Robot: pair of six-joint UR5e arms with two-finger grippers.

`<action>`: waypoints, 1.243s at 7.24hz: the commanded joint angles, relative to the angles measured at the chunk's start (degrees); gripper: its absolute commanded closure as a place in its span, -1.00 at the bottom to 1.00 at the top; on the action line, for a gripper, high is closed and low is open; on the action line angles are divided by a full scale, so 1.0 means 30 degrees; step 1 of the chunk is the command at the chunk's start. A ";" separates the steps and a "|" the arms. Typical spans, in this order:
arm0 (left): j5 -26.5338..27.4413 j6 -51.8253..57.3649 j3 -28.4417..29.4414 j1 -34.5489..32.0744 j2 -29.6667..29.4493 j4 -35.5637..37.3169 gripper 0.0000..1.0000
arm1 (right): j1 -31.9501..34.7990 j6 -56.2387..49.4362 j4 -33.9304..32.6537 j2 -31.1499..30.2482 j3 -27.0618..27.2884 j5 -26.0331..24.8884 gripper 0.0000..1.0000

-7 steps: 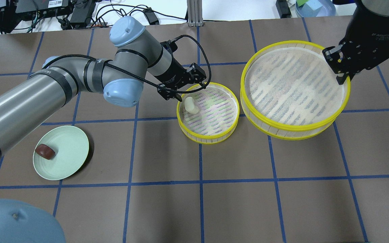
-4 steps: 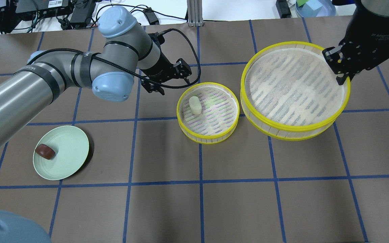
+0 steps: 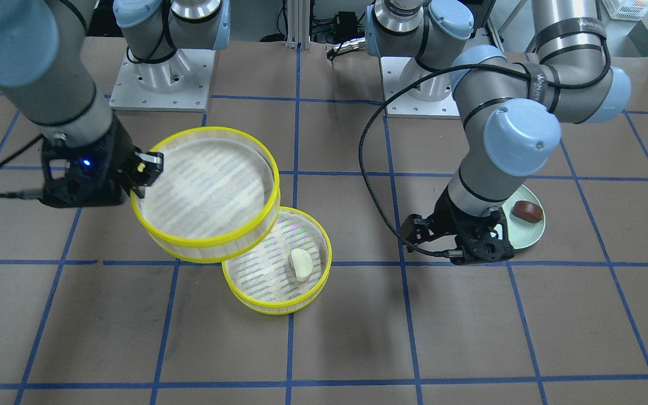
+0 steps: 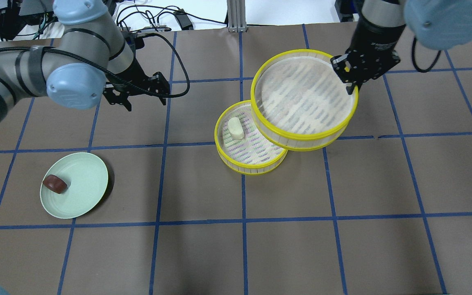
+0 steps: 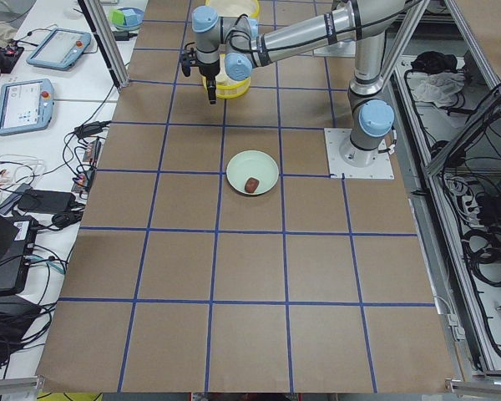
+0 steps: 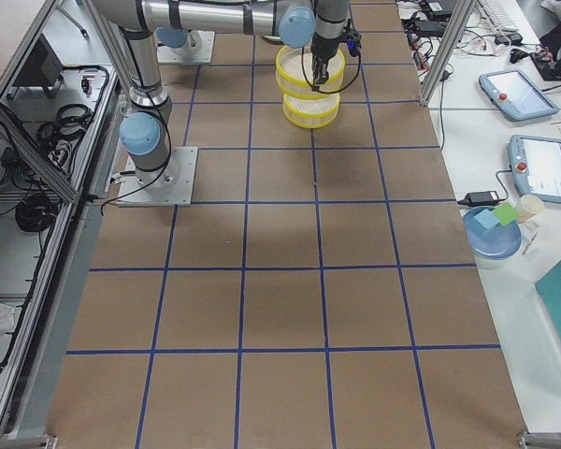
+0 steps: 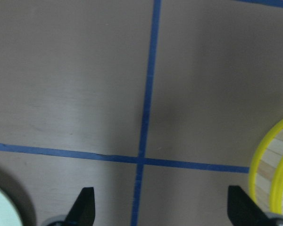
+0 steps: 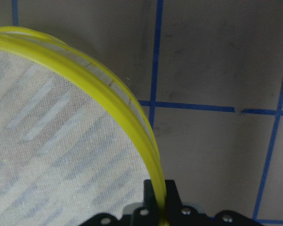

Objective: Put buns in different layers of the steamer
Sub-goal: 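Restack the top tier with the right gripper while the left moves toward the plate, then lower the left gripper onto the brown bun on the plate and grasp it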

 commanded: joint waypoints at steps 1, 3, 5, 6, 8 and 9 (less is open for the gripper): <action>0.1664 0.4140 -0.0249 0.2124 0.0942 -0.2085 -1.00 | 0.1963 0.3454 -0.1099 0.3196 -0.1254 -0.0033 1.00; 0.2080 0.9026 -0.1501 0.4463 0.1325 -0.2709 -0.99 | 0.2143 0.3526 -0.1597 0.3617 -0.1113 -0.0063 1.00; 0.2112 1.3316 -0.3085 0.7395 0.1268 -0.2709 -1.00 | 0.2436 0.3319 -0.2562 0.4172 -0.0616 -0.0092 1.00; 0.3504 1.4140 -0.3440 0.7610 0.1268 -0.2796 -0.99 | 0.2495 0.3406 -0.3003 0.4233 -0.0353 -0.0092 1.00; 0.4689 1.6370 -0.3502 0.7963 0.0626 -0.2768 -0.98 | 0.2846 0.3377 -0.3183 0.4263 0.0117 -0.0499 1.00; 0.4835 1.6462 -0.3502 0.7964 0.0043 -0.2565 -0.94 | 0.2876 0.3436 -0.3531 0.4263 0.0641 -0.0531 1.00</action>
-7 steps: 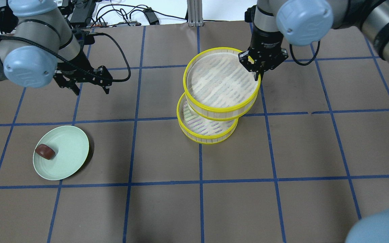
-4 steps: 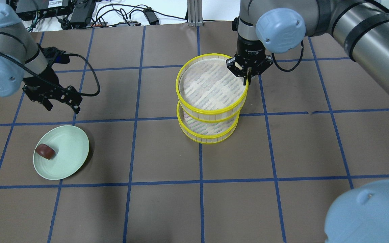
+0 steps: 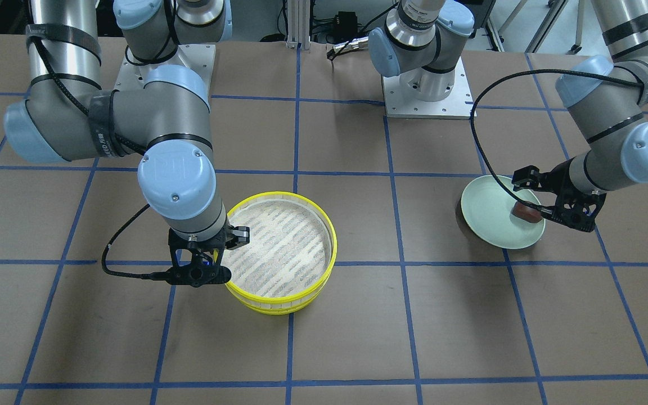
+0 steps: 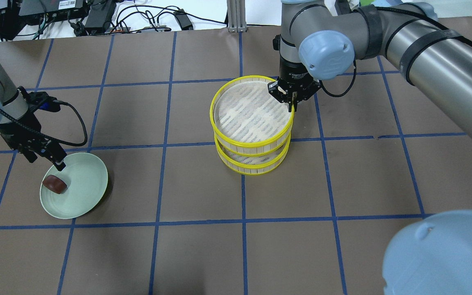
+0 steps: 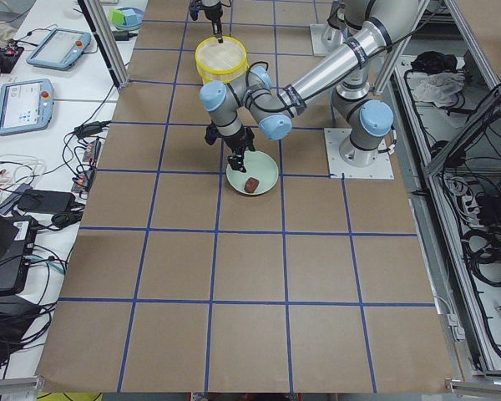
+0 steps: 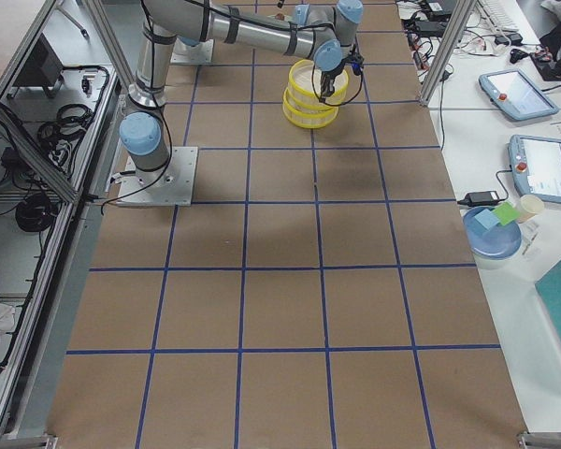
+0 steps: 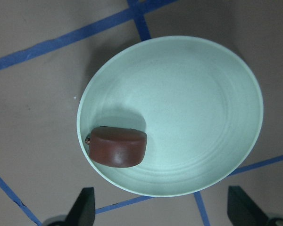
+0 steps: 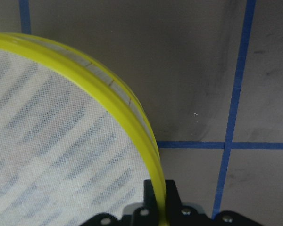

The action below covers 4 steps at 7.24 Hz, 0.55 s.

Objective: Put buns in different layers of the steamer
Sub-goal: 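Lower the left gripper onto the brown bun on the plate and grasp it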

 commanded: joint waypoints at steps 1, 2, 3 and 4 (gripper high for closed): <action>0.1797 0.0449 0.0019 0.0085 -0.0989 0.0623 -0.96 | 0.0101 -0.0007 -0.1193 0.0014 0.0822 -0.0162 1.00; 0.2189 0.0449 -0.0009 0.0085 -0.1428 0.1323 -0.98 | 0.0101 0.0021 -0.1289 0.0072 0.0825 -0.0133 1.00; 0.2164 0.0391 -0.0009 0.0085 -0.1896 0.1504 -0.97 | 0.0101 0.0050 -0.1319 0.0072 0.0854 -0.0104 1.00; 0.1555 0.0332 -0.0009 0.0085 -0.2249 0.1593 -0.96 | 0.0101 -0.0007 -0.1319 0.0101 0.0855 -0.0162 1.00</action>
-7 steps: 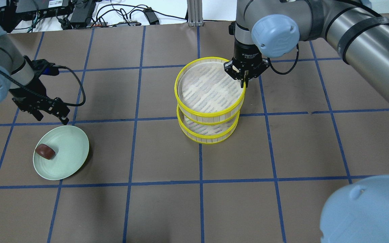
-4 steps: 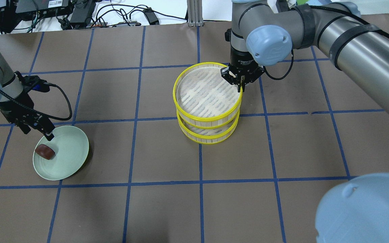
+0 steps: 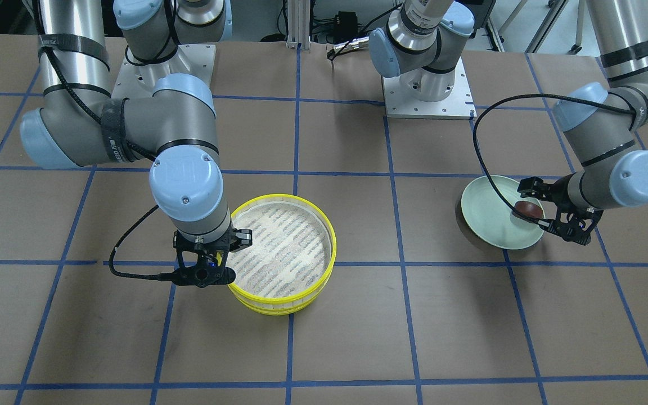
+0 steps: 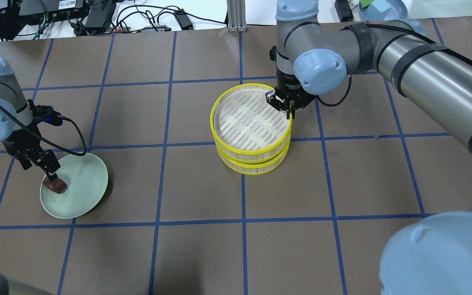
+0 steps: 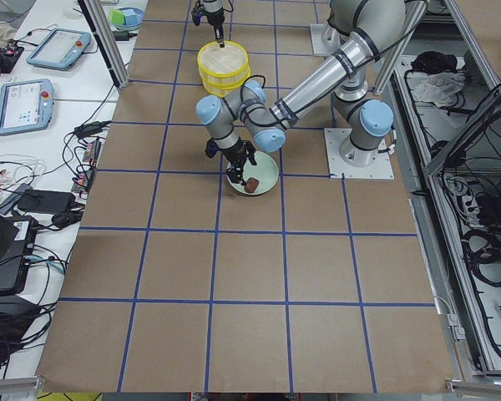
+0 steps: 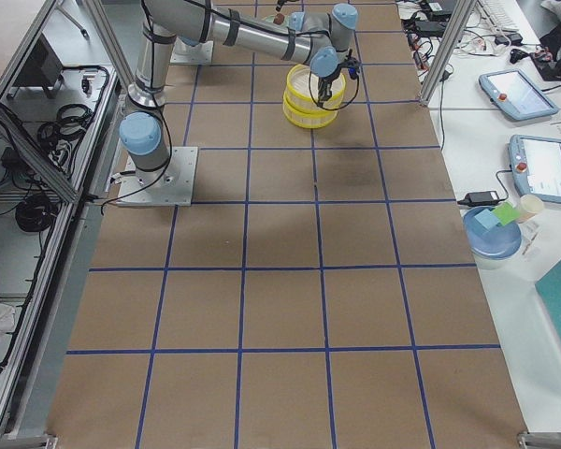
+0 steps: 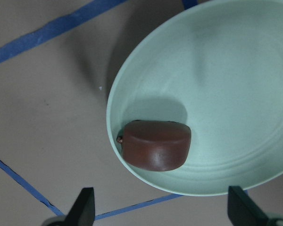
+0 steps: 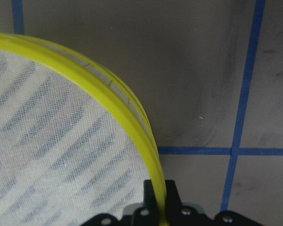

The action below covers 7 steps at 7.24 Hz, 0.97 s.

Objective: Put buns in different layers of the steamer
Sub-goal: 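Lower the left gripper onto the brown bun on the plate and grasp it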

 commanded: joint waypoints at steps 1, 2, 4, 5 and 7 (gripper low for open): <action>-0.1232 -0.0089 -0.0004 0.0001 -0.0754 0.0230 -0.96 | 0.0001 -0.0033 -0.0032 -0.0002 0.0029 -0.0064 1.00; -0.1241 -0.0089 -0.0004 0.0001 -0.0960 0.0231 -0.95 | -0.0028 -0.0033 0.0084 -0.0060 0.0087 -0.0094 1.00; -0.1066 -0.0002 0.0054 0.0001 -0.1137 0.0231 -0.96 | -0.0028 -0.0033 0.0114 -0.0061 0.0321 -0.0094 1.00; -0.0920 -0.0001 -0.0003 0.0001 -0.1137 0.0231 -0.97 | -0.0028 -0.0033 0.0085 -0.0090 0.0496 -0.0094 1.00; -0.0919 -0.0001 -0.0033 0.0001 -0.1458 0.0231 -0.97 | -0.0028 0.0025 0.0114 -0.0148 0.0498 -0.0036 0.80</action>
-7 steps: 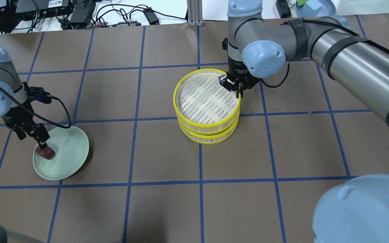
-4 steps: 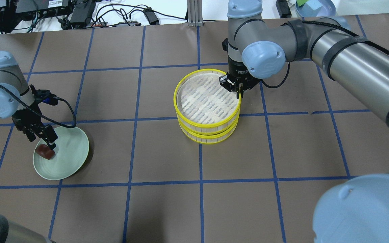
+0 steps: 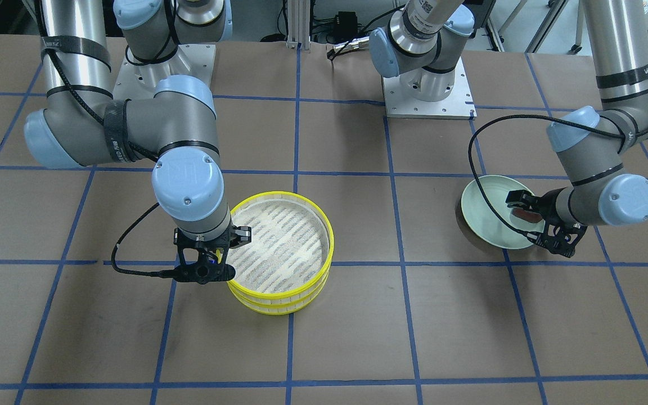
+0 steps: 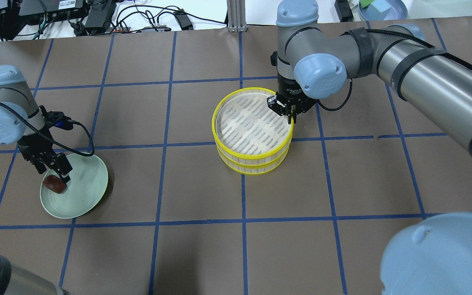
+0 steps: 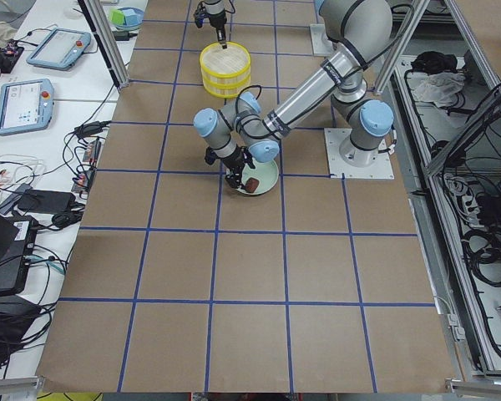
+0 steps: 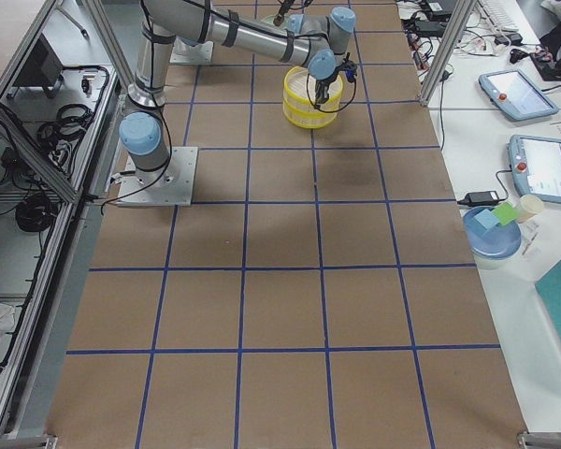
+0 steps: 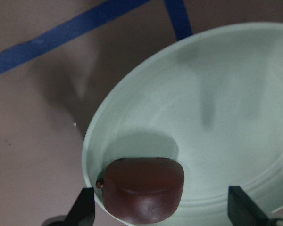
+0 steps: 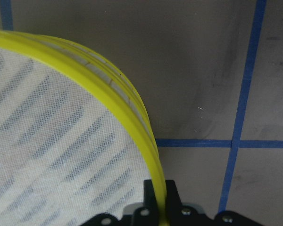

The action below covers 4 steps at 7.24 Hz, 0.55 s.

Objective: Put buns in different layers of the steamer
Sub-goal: 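Lower the left gripper onto the brown bun on the plate and grasp it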

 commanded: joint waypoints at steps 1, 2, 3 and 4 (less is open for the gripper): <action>0.0023 -0.0142 0.0003 0.0000 -0.0320 0.0000 -0.98 | 0.0000 -0.0070 -0.0021 -0.0393 -0.0068 0.0264 -0.98; 0.0023 -0.0144 0.0032 0.0000 -0.0466 0.0029 -0.93 | 0.0000 -0.0071 -0.0021 -0.1295 -0.0069 0.0295 -1.00; 0.0081 -0.0086 0.0032 0.0000 -0.0467 0.0000 -0.88 | -0.0058 -0.0071 0.0095 -0.2174 -0.0156 0.0237 -1.00; 0.0313 -0.0085 0.0032 0.0000 -0.0467 0.0000 -0.79 | -0.0145 -0.0100 0.0386 -0.3198 -0.0157 0.0150 -1.00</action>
